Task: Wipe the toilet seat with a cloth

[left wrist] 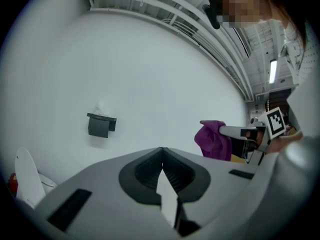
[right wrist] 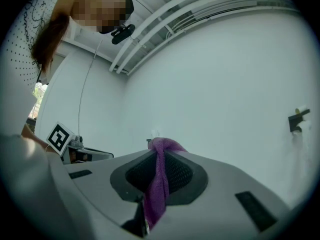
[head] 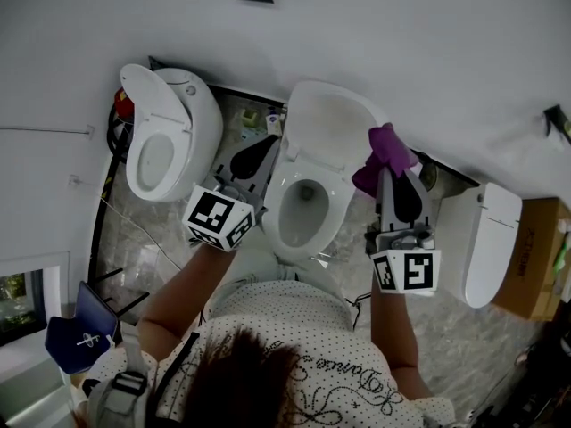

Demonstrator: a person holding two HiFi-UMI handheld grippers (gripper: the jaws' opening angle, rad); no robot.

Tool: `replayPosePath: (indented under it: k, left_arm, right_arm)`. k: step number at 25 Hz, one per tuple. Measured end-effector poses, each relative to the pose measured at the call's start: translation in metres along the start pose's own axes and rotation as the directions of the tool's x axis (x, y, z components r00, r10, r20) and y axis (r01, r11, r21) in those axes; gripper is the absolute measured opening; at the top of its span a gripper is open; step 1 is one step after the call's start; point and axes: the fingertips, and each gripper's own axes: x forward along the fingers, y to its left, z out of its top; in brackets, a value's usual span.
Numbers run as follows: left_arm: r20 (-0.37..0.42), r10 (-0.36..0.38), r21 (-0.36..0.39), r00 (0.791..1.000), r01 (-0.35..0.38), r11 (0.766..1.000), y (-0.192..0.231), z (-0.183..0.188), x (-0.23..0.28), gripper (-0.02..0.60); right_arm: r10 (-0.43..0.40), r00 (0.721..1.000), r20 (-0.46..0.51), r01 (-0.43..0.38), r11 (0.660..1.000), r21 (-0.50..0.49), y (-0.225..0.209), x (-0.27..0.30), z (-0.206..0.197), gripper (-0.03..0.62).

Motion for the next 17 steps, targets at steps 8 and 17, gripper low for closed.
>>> replayPosePath:
  k: [8,17]
  left_arm:
    - [-0.003,0.002,0.007,1.0,-0.002,1.0,-0.002,-0.003,-0.002,0.003]
    - [-0.008,0.018,0.011,1.0,-0.018,1.0,0.007,-0.01,-0.011,0.003]
  right_arm:
    - [0.016,1.0,-0.01,-0.017,1.0,-0.013,0.006,0.0,-0.001,0.049]
    - [0.021,1.0,-0.019,-0.021,1.0,-0.02,0.013,0.0,-0.009,0.049]
